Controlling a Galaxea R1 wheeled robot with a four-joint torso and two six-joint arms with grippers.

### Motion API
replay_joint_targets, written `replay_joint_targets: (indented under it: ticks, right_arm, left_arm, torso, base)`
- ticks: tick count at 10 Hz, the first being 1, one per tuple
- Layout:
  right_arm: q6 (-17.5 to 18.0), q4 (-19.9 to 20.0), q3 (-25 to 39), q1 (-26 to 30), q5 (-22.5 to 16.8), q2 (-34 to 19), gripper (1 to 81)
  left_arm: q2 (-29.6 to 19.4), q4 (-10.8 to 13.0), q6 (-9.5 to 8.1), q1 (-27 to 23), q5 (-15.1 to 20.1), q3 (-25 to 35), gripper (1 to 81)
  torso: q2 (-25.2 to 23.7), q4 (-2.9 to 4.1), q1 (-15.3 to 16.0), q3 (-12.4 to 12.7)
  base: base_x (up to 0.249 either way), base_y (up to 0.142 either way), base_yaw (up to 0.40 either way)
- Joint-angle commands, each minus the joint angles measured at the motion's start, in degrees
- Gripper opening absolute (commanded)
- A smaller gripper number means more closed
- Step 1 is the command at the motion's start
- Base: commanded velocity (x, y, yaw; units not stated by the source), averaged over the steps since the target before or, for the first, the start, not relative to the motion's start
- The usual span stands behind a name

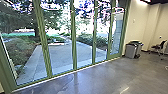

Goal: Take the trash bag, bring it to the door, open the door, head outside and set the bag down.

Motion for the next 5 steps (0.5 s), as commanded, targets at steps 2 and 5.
replay_joint_targets:
  ticks: [2,5]
  right_arm:
    - [-0.2,-0.4,0.2,3.1,-3.7,0.1,81.1]
    - [-0.2,-0.4,0.2,3.1,-3.7,0.2,81.1]
  left_arm:
    - [0.1,0.4,-0.16,-4.1,3.1,0.0,1.0]
    - [0.1,0.3,-0.16,-4.2,3.0,-0.1,1.0]
  torso:
    - [0.0,0.0,0.0,0.0]
    - [0.0,0.0,0.0,0.0]
  base:
    - [0.0,0.0,-0.29]
    - [0.0,0.0,-0.287]
